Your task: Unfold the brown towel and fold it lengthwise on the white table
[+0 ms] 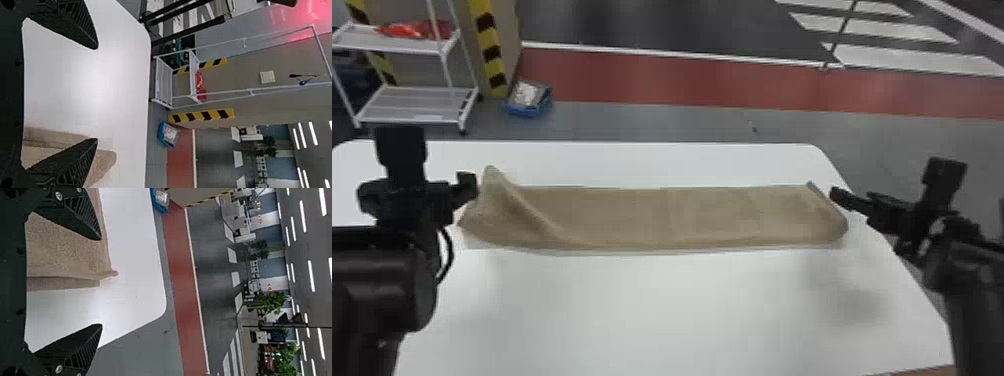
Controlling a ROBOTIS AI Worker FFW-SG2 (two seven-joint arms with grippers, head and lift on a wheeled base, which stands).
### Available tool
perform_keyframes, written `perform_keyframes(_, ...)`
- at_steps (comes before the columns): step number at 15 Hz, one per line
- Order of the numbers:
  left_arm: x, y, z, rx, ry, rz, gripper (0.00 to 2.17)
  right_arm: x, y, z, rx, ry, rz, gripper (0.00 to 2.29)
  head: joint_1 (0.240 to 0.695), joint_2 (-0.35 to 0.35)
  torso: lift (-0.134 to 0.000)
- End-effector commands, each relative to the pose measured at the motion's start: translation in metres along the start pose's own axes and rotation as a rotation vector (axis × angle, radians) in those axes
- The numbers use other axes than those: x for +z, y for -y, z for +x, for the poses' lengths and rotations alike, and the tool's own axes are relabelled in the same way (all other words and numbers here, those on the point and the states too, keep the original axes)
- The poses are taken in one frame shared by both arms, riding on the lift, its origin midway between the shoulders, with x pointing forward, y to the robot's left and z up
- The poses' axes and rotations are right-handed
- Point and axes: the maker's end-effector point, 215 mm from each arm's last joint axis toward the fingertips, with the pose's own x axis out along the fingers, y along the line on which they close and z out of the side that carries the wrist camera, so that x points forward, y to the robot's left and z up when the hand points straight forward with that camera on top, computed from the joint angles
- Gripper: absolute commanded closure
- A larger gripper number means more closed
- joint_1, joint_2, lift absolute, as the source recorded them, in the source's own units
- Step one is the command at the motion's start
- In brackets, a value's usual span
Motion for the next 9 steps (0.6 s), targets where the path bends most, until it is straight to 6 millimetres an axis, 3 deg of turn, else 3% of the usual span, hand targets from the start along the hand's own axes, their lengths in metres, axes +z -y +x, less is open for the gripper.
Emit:
perform_keyframes(1,-0.005,-0.011,-0.002,-0.045,0.004,-0.072,0.02,-0.009,0.013,-0.010,-0.008,0.002,0.007,0.10,0.695,-0.170,-0.123)
perform_keyframes(6,-0.022,0.017,0.000,-0.331,-0.056,-0.225,0.12,-0.024,0.014,-0.013,-0.006,-0.015,0.017,0.13,0.695,-0.193,-0.123)
perform_keyframes(7,-0.029,0.028,-0.001,-0.379,-0.090,-0.223,0.24,-0.025,0.015,-0.013,-0.008,-0.018,0.015,0.13,0.695,-0.197,-0.123)
perform_keyframes(9,-0.047,0.035,-0.004,-0.416,-0.163,-0.220,0.27,-0.028,0.014,-0.013,-0.006,-0.022,0.016,0.13,0.695,-0.205,-0.123)
